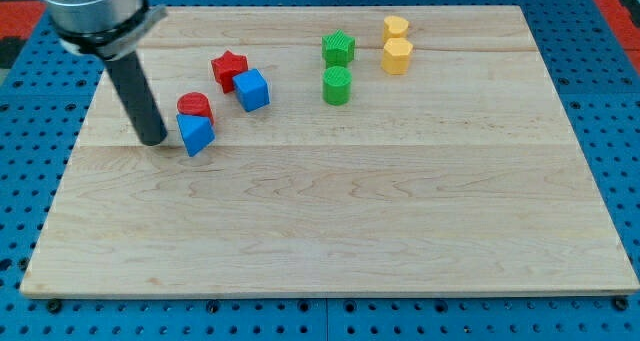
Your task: Move the arm to the left of the blue triangle
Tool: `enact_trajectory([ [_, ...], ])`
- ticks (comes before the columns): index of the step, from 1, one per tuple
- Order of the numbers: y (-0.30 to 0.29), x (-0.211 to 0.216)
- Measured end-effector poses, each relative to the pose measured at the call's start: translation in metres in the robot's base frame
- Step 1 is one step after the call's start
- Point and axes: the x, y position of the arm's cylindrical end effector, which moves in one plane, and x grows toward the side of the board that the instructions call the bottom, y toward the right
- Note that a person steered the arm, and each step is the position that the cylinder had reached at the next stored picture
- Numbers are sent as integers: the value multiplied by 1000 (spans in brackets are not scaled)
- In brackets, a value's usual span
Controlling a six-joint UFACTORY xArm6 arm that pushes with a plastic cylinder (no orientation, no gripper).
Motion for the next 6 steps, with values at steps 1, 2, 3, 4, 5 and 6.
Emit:
enact_trajectory([
  [1,-1,-1],
  [2,5,-1],
  [3,13,-1],
  [4,24,-1],
  [5,31,-1],
  [6,36,-1],
])
